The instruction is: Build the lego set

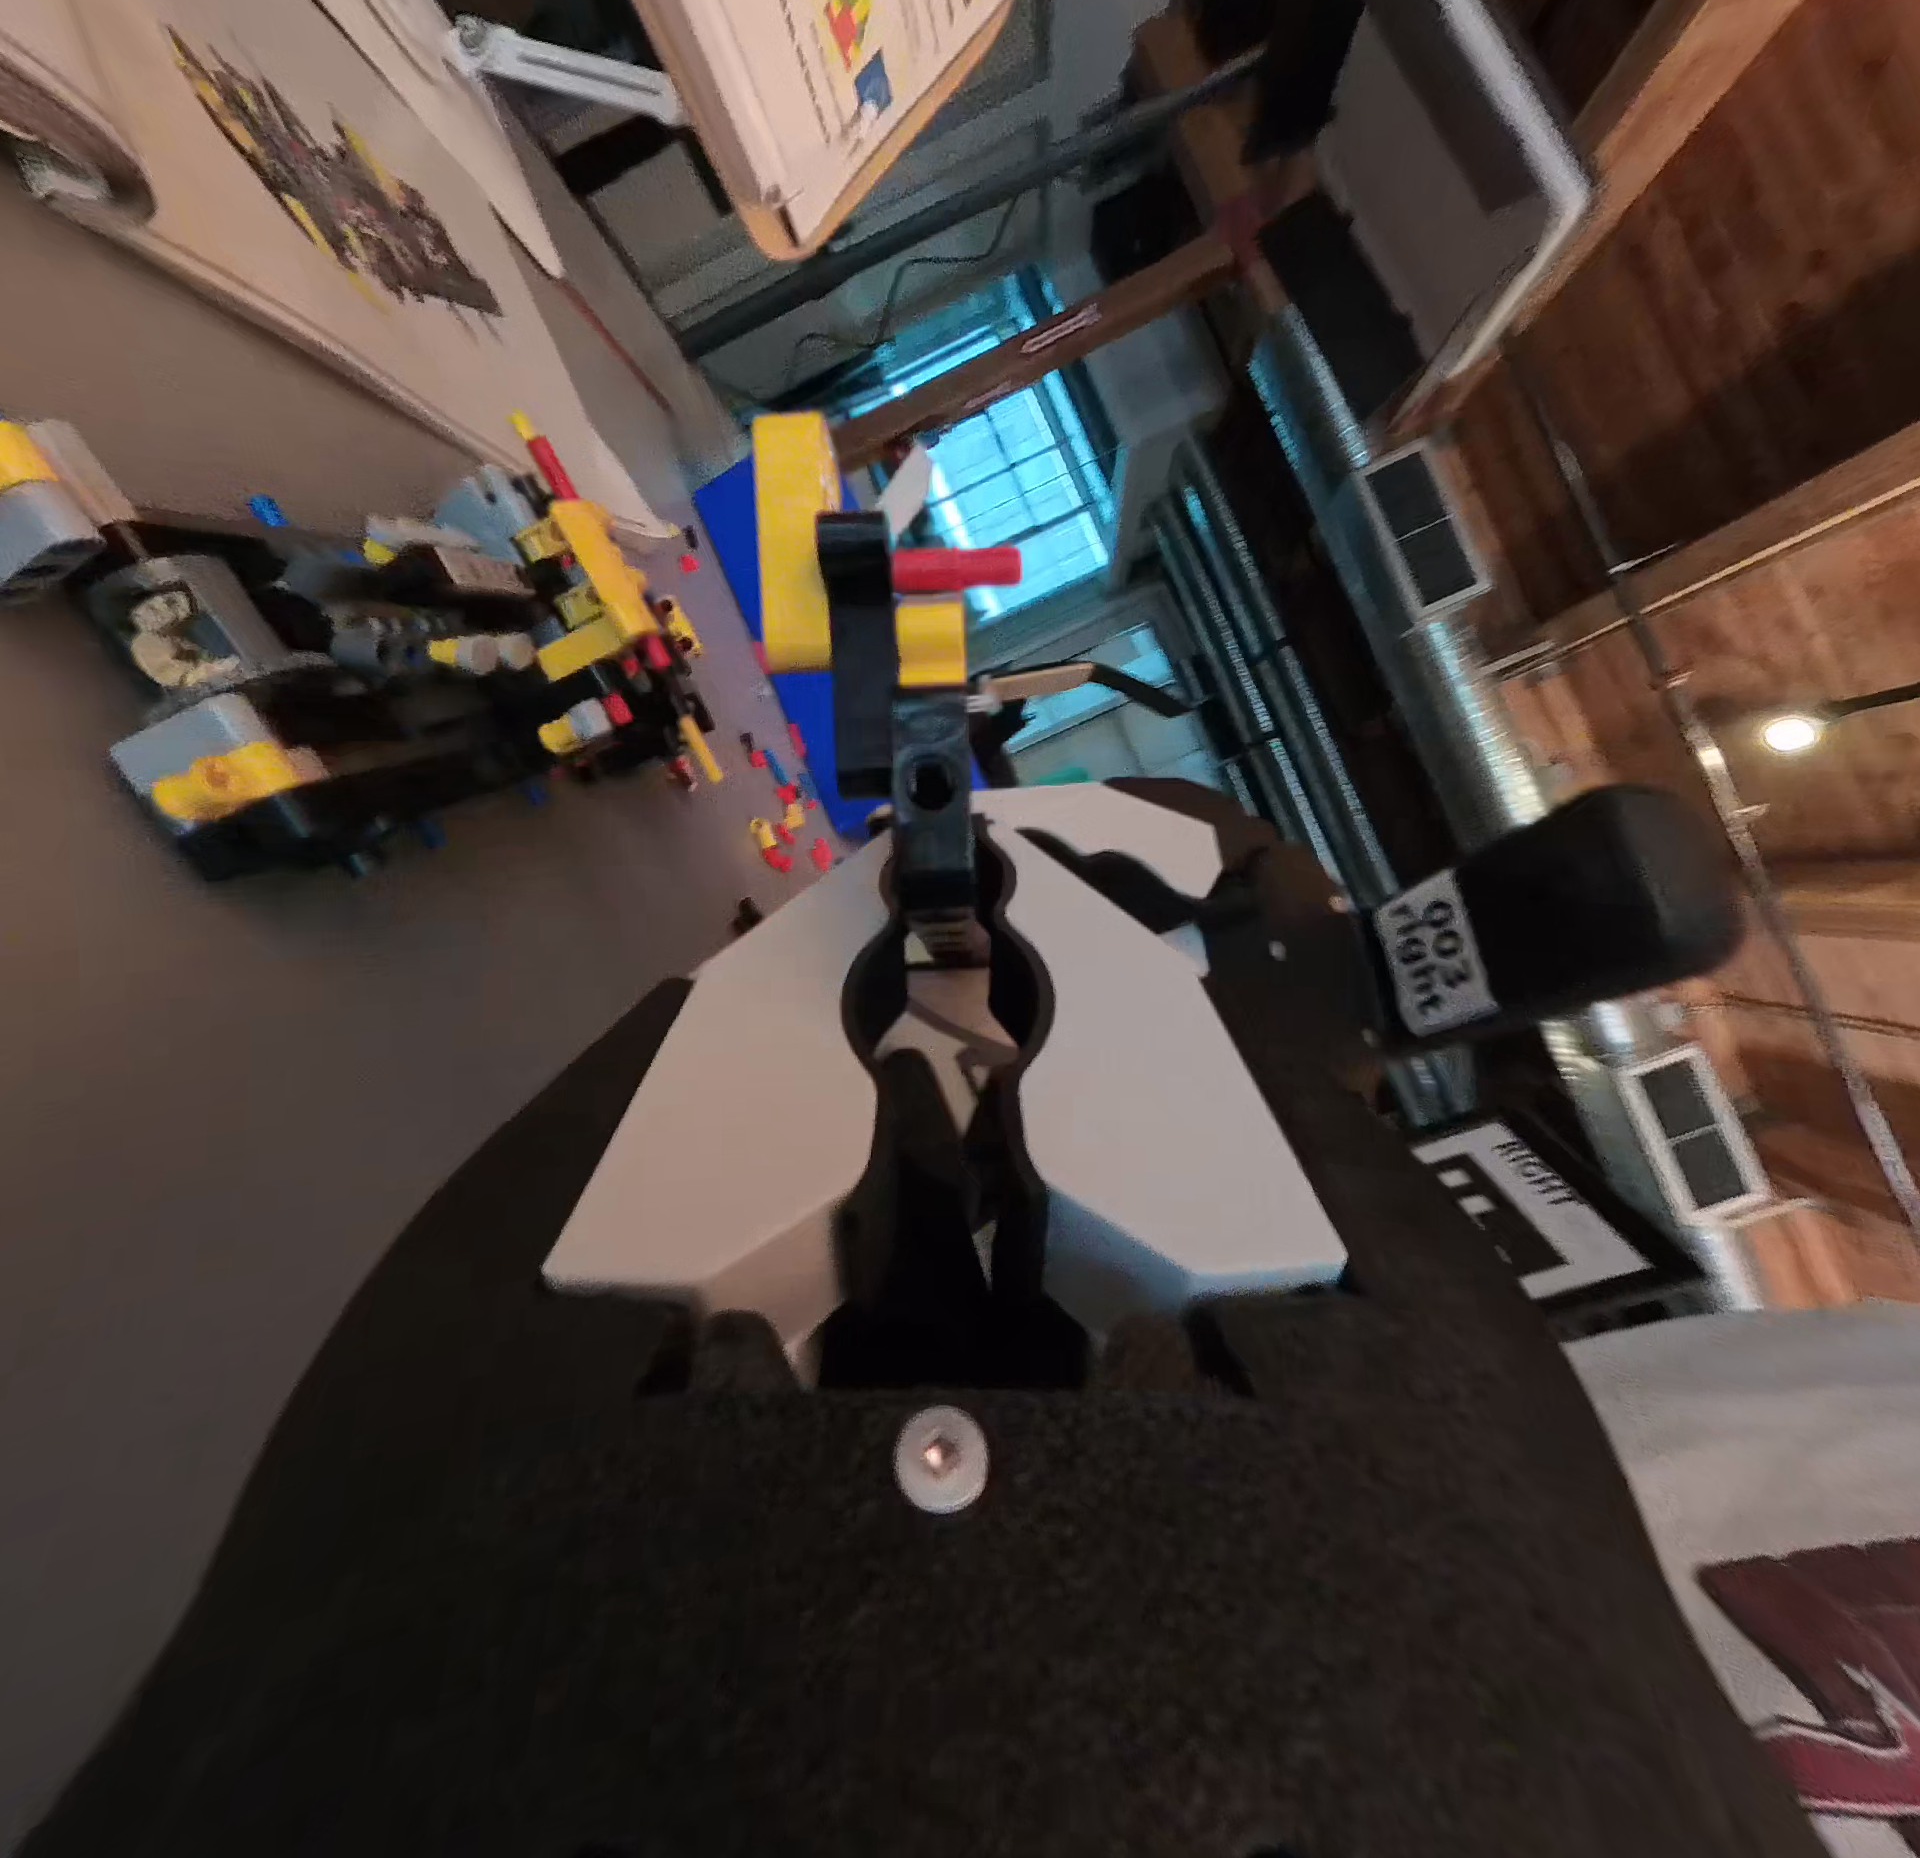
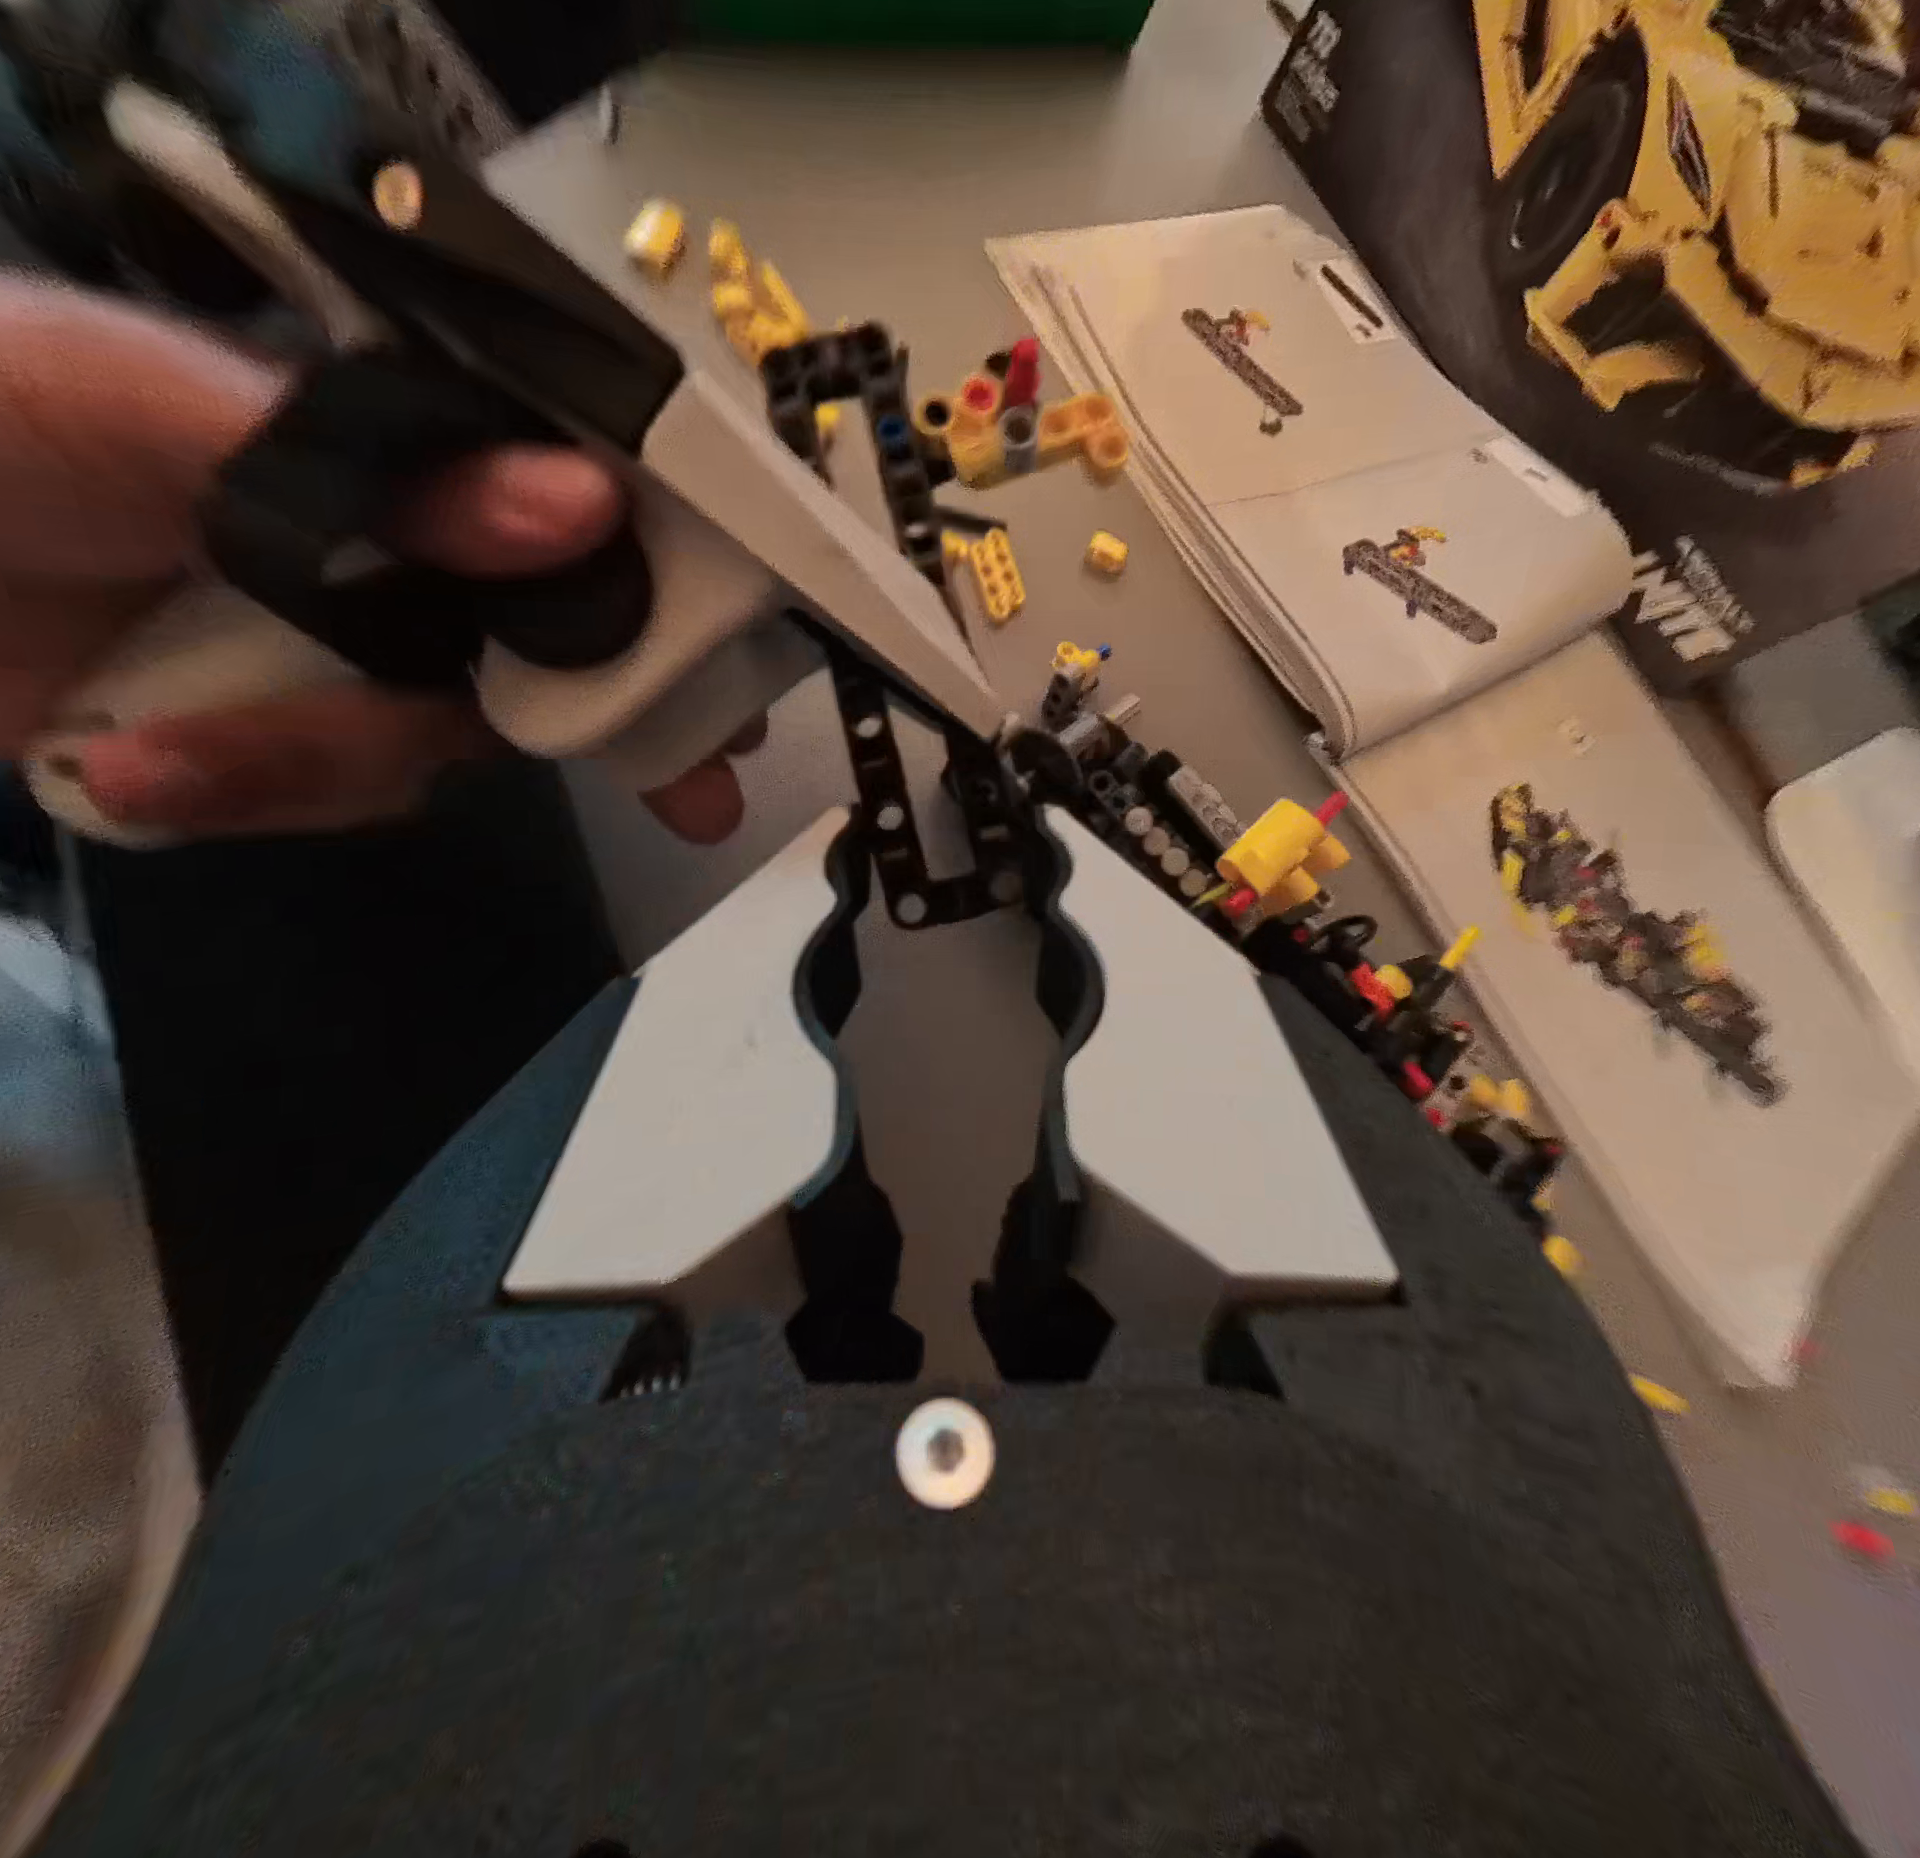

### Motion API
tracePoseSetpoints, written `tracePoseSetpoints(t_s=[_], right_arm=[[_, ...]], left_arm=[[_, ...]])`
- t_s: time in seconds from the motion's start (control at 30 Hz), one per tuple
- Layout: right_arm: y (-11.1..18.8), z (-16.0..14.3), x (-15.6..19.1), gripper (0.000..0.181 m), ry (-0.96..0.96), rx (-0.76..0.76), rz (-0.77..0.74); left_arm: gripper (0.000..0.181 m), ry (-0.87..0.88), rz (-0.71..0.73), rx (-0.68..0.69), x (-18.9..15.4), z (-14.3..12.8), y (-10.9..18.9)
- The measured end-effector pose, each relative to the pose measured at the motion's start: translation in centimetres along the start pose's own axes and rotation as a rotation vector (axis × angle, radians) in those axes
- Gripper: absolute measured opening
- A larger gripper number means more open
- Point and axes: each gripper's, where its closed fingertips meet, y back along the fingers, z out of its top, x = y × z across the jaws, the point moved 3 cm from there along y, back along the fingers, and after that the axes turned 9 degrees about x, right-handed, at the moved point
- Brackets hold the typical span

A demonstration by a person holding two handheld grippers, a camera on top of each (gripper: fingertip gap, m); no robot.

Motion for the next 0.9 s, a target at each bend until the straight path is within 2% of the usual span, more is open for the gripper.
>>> tracePoseSetpoints(t_s=[0.1, 0.2, 0.27, 0.37, 0.43, 0.5, 0.57, 0.77, 0.9], right_arm=[[0.7, -1.1, 0.7, 0.027, 0.127, 0.020, 0.020], [1.3, -2.7, 1.0, 0.027, 0.131, -0.009, 0.136], [1.0, -4.6, 1.0, 0.027, 0.138, 0.006, 0.215], [-0.3, -7.5, 0.9, 0.026, 0.174, 0.091, 0.289], [-1.0, -8.6, 1.1, 0.027, 0.199, 0.119, 0.333], [-1.9, -9.4, 1.1, 0.027, 0.219, 0.159, 0.349], [-2.3, -9.7, 1.2, 0.026, 0.247, 0.157, 0.371], [-2.8, -10.3, 0.5, 0.027, 0.204, 0.156, 0.396], [-0.6, -11.4, -1.0, 0.035, 0.097, 0.137, 0.376]], left_arm=[[0.009, -0.122, 0.082, 0.052, -0.5, -1.4, -0.2], [0.034, -0.277, 0.194, 0.132, -0.3, -2.6, 1.1], [0.039, -0.425, 0.310, 0.199, 0.3, -3.2, 3.0], [0.039, -0.736, 0.430, 0.407, 0.9, -4.5, 4.8], [0.039, -0.901, 0.530, 0.520, 1.6, -4.8, 4.9], [0.039, -1.011, 0.570, 0.610, 2.2, -5.2, 4.5], [0.040, -1.016, 0.555, 0.672, 2.5, -5.7, 3.8], [0.039, -0.953, 0.495, 0.709, 3.3, -5.8, 1.8], [0.039, -0.966, 0.415, 0.697, 2.9, -5.7, 0.0]])
